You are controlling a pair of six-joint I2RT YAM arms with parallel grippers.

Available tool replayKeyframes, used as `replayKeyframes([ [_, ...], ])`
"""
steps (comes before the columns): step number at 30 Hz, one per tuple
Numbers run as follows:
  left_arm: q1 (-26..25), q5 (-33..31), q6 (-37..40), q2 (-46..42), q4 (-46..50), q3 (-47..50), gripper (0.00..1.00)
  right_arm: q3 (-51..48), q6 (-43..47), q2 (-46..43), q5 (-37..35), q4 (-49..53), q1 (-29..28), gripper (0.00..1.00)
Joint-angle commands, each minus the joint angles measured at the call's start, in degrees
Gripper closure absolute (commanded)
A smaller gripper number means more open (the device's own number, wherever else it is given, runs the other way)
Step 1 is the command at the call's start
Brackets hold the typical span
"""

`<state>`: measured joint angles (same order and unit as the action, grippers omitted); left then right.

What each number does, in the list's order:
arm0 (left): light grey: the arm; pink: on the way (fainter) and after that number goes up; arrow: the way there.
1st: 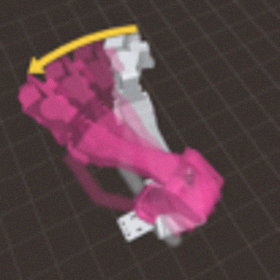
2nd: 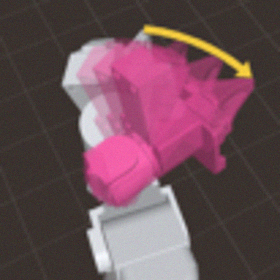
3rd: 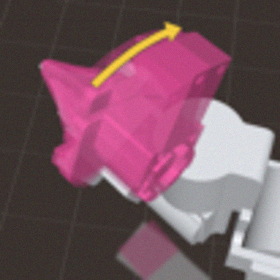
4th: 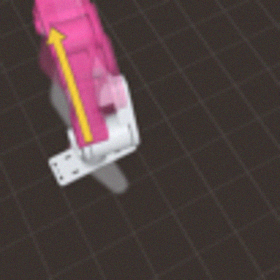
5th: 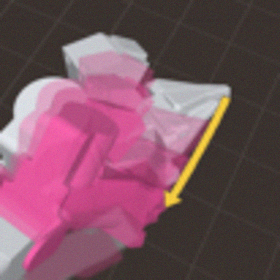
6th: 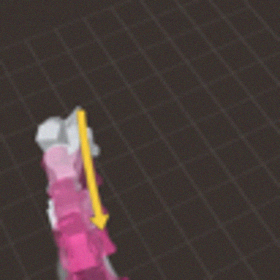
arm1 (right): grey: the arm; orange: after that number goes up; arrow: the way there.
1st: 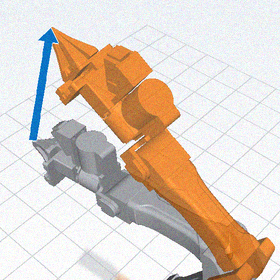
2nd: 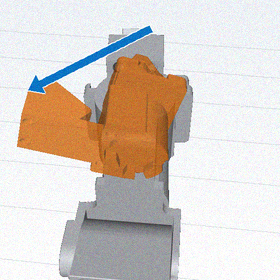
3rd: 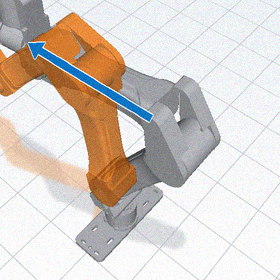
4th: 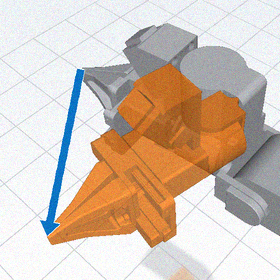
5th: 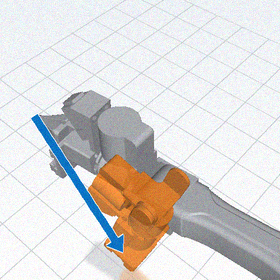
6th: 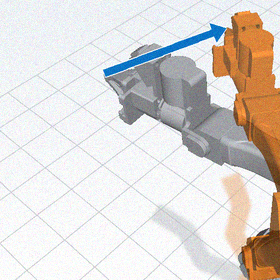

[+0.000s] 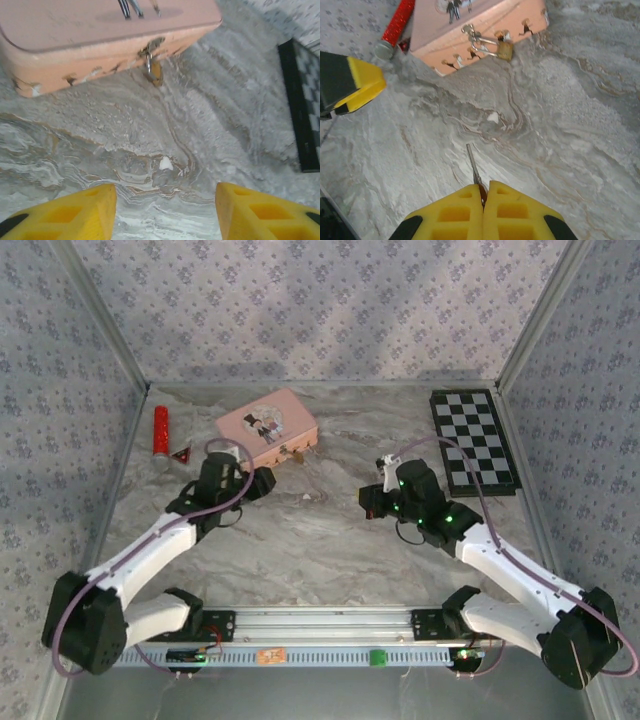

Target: Unlock the padlock with the key

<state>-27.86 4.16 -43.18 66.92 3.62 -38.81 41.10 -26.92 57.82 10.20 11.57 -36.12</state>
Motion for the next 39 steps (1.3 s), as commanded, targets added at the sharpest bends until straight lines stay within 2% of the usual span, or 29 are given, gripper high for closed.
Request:
replayKeyframes([
  [1, -1.99, -4.34, -2.02, 5.44, -8.99, 0.31, 0.44, 0.55, 1.19, 0.06, -0.97, 0.92, -0.63, 1.0],
  [4, -3.6, -7.54, -3.82, 12.43, -15.28, -0.69, 0.44, -0.42, 0.81, -0.66, -1.14, -0.09, -0.81, 1.0],
  [8, -5.45, -13.06, -4.45, 21.39, -19.18, -4.69, 0.44, -1.54, 0.97, -2.54, -1.24, -0.43, -0.86, 1.0],
  [12, -5.85, -16.03, -5.65, 29.73, -22.13, -9.26, 0.44, -2.76, 1.32, -5.16, -1.46, -0.56, -0.81, 1.0],
  [17, -6.01, -20.41, -7.61, 39.03, -30.58, -12.18, 0.44, -3.94, 1.82, -7.79, -1.14, -0.5, -0.48, 1.0],
  [21, -5.98, -23.06, -9.93, 44.5, -31.49, -16.01, 0.46, -3.91, 2.47, -8.83, -0.45, 0.52, 0.06, 1.0],
  [24, -6.02, -22.98, -9.51, 47.62, -33.61, -18.43, 0.52, -4.18, 2.75, -9.26, 0.0, 0.56, 0.53, 1.0],
  [31, -4.36, -20.94, -9.67, 51.11, -29.88, -23.7, 0.58, -5.11, 2.57, -9.57, 0.95, -0.21, 1.31, 1.0],
  [32, -3.95, -20.85, -9.6, 51.29, -30.06, -23.86, 0.61, -5.16, 2.42, -9.57, 0.95, -0.32, 1.41, 1.0],
  [34, -3.15, -19.49, -10.29, 51.09, -30.93, -23.07, 0.73, -5.15, 2.32, -9.49, 1.12, -0.38, 1.49, 1.0],
  [39, -2.55, -17.28, -8.3, 47.9, -32.81, -19.36, 0.86, -4.88, 1.96, -9.05, 1.4, -0.35, 1.62, 1.0],
])
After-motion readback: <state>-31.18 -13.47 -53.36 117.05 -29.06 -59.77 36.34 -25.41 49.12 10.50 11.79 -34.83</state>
